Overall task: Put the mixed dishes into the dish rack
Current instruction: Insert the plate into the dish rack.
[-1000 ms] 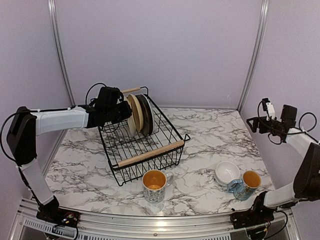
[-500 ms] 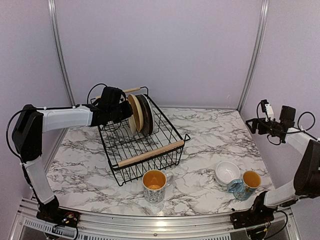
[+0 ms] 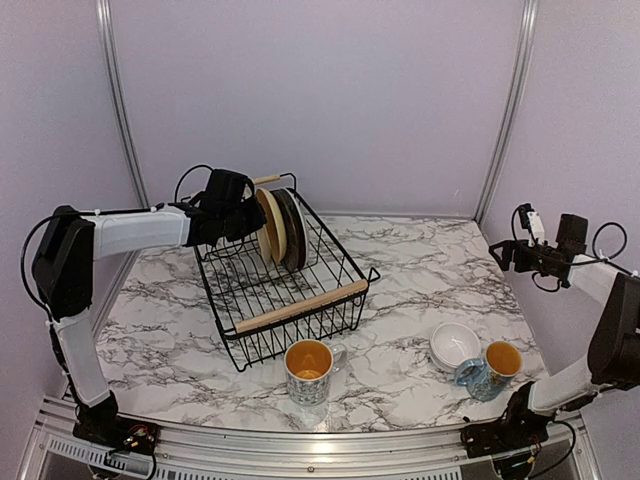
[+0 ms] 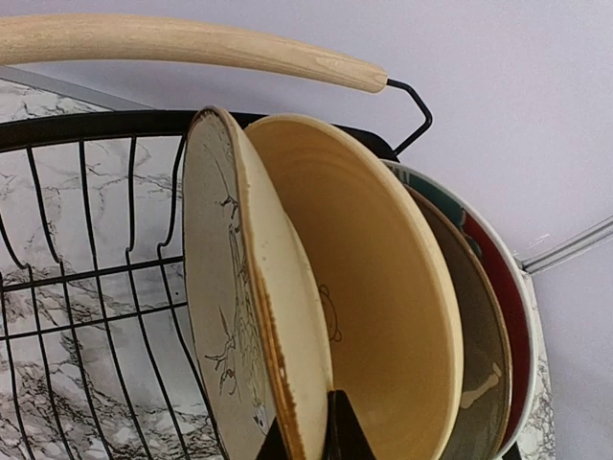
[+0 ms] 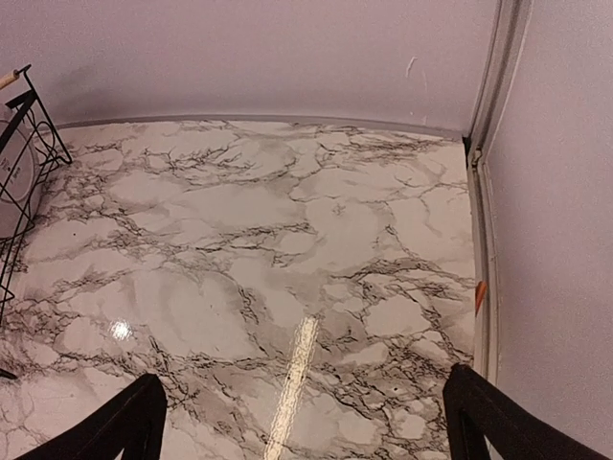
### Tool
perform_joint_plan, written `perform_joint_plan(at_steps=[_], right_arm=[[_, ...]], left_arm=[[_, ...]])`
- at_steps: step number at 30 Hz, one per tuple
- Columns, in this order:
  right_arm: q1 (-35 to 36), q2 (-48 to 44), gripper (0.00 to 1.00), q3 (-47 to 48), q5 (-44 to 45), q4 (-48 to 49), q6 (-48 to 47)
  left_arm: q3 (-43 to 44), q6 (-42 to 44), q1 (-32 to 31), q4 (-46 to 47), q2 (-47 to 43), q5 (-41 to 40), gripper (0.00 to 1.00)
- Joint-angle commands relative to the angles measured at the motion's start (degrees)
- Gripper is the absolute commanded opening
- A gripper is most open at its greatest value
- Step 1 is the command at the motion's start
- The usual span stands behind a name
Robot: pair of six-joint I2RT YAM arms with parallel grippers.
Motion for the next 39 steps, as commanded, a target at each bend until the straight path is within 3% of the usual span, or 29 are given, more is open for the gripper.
perform_joint_plan(at_steps=[1,4,8,12,22,31,39], right_arm=[[0.15,-0.25,0.98,1.83,-1.04,-0.93,-0.73],[0.15,-0.09,0.98,1.87,-1.11,-0.92,-0.81],[0.15,0.27,0.99,1.94,-1.30,-0.93,-0.73],[0.15,0.49,0.98,2.09,-1.48,-1.07,-0.82],[0.15,0.30,0.98,2.19,-1.82,-1.24,-0.73],[0.15,0.21,0.98,2.30,-2.00,-1.55,-0.73],[0.15,0.45,0.98,2.41,-2.26,-1.67,-0.82]], left_arm=[[4.31,0.95,1.24,3.89,1.57,-1.82,0.00],[4.33,0.91,1.33,4.01,1.98,-1.59,0.00],[3.99,1.28,1.33,4.28,1.55,-0.36,0.20],[3.18,1.42,1.33,4.67,0.60,-0.34,0.30],[2.14,2.17,0.99,4.80,-2.21,-0.42,0.38],[4.01,2.04,0.98,2.53,-0.46,3.01,0.30],[2.57,2.04,1.11,2.35,-1.63,2.80,0.02]])
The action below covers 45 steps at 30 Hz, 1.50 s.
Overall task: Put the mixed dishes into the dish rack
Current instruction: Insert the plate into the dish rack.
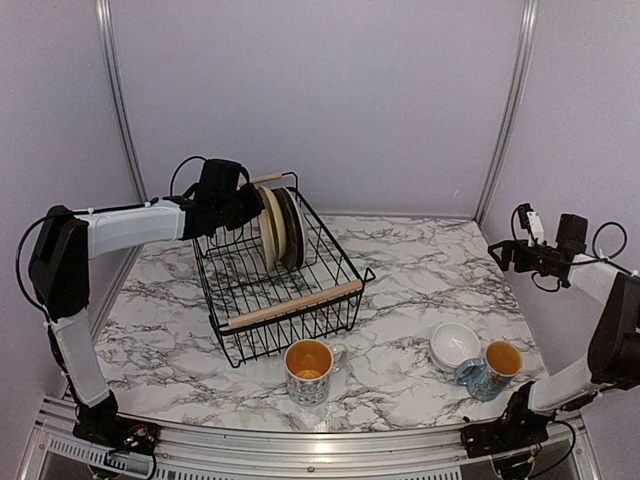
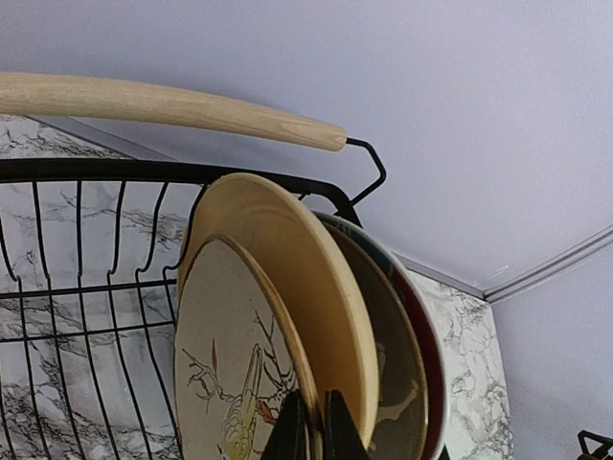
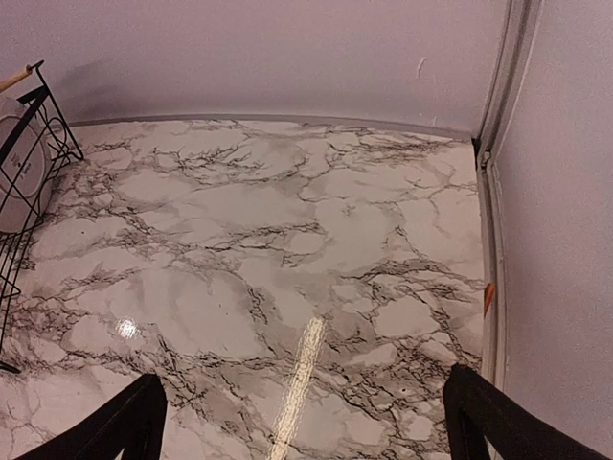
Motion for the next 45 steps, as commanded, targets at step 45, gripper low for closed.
perform_joint_plan(at_steps=[45], right_arm=[[0.15,3.23,0.99,3.20,-1.66,-2.23,-1.34]], left_arm=[[-2.29,-5.59,4.37,11.20,2.44,-1.81,0.00]])
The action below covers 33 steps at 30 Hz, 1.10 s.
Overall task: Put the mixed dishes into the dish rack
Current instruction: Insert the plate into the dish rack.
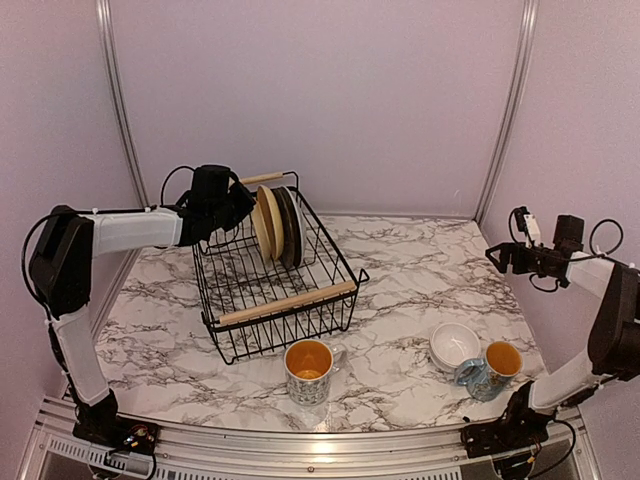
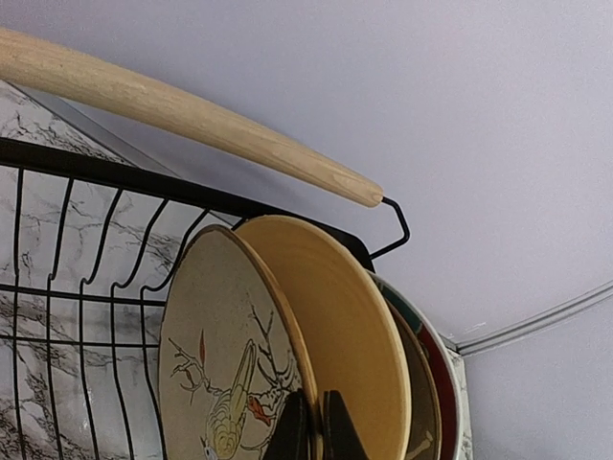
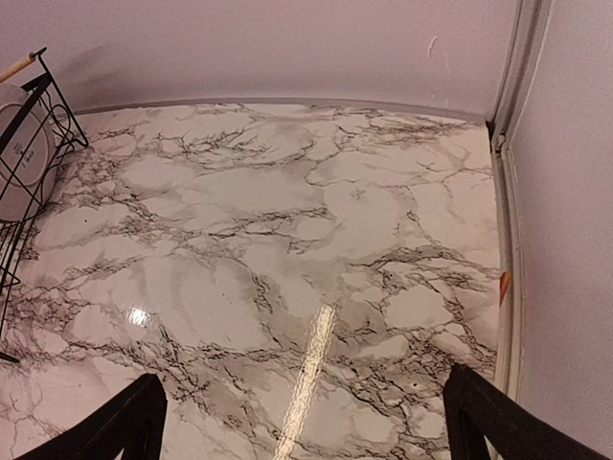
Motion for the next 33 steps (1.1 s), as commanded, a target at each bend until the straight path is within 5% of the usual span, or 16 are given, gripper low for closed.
perform_joint_plan(at_steps=[1,10,16,33], right_arm=[[0.20,0.27,0.98,2.23,-0.61,-1.01,-0.45],[0.15,0.97,0.98,2.51,-0.78,-1.18,-0.62],[0.15,1.30,0.98,2.64,-0.87,-1.37,-0.80],[0.15,1.30,0.99,2.90,-1.31,-1.72,-0.71]], left_arm=[[3.15,2.51,1.65,0.26,3.03,-1.34,0.00],[6.39,2.92,3.50,-0.29,7.32,0.29,0.01],[5.77,3.35,3.50,0.19,6.52,1.22,0.23],[4.53,6.75,2.92,-0.47,-1.86,0.23,0.51]])
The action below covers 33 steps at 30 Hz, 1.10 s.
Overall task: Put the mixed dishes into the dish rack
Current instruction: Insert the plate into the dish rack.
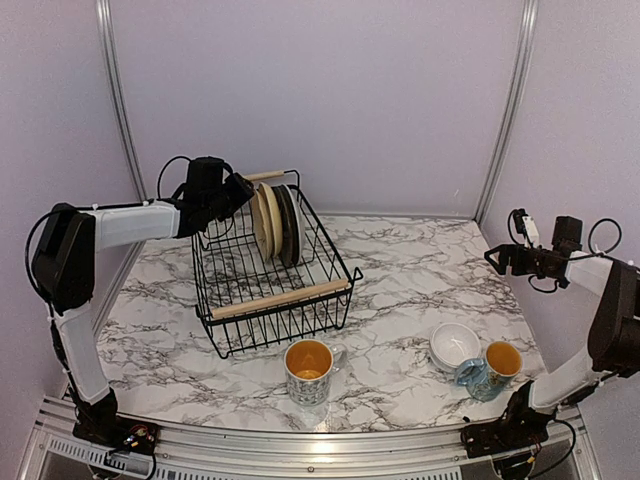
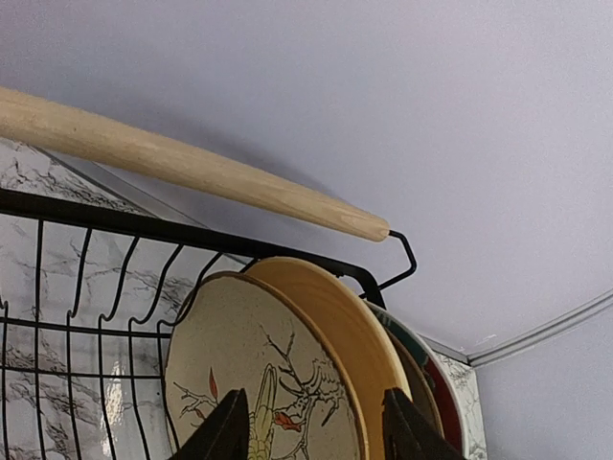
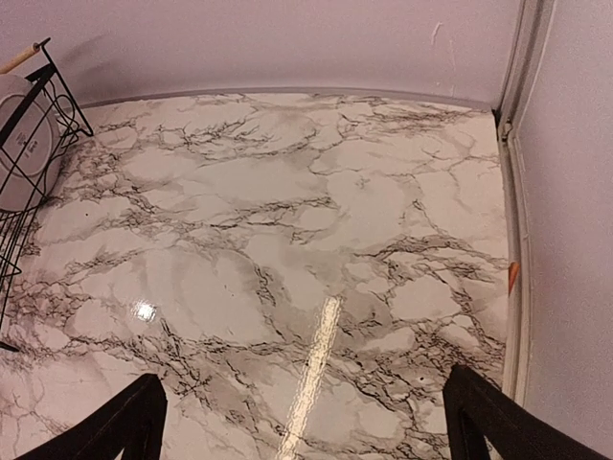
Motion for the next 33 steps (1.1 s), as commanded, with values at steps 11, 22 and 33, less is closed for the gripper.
perform_joint_plan(at_steps=[11,22,33], right_arm=[[0.15,-0.06,0.99,2.58,-1.29,-0.93,-0.50],[0.15,-2.31,0.99,2.00,2.32,2.10,2.92],[-2.21,2.14,0.94,5.87,-8.33,-2.77,2.27]], left_arm=[[-1.29,13.63,-4.35,-5.86,-12.23,1.57,0.52],[-11.65,26.49,-10.54,-13.83,-22.26,4.26,0.39],[-18.15,41.36,-27.27,-20.54,-39.92,2.71,0.42]])
